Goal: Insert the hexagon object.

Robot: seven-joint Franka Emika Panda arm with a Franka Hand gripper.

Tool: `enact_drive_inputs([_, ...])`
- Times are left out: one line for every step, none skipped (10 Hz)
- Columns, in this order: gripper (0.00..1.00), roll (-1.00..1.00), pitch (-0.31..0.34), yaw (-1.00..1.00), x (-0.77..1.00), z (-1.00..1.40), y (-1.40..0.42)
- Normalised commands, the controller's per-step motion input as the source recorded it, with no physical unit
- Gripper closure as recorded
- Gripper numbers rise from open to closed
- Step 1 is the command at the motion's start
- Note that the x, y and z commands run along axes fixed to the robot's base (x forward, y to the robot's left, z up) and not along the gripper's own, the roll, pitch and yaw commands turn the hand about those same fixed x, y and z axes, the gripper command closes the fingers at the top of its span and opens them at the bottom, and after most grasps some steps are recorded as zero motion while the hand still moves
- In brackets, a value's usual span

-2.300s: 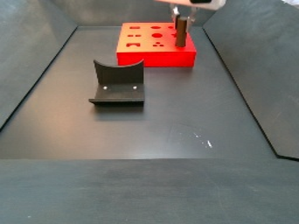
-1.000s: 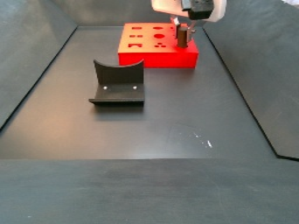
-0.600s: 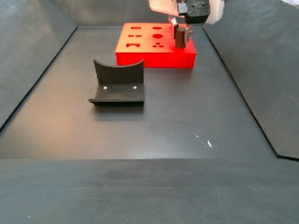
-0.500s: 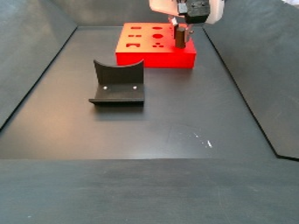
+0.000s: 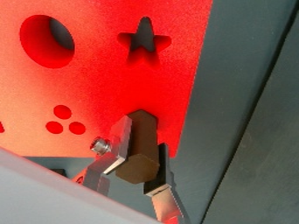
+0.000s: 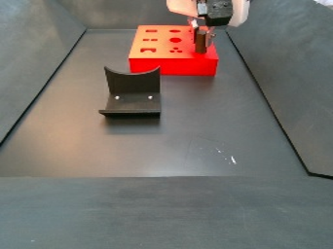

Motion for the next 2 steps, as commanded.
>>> enact_drive_inputs([1.00,0.00,0.000,-0.10,0.00,-1.00,0.05])
enact_drive_inputs([1.00,0.00,0.000,0.00,0.00,0.00,0.00])
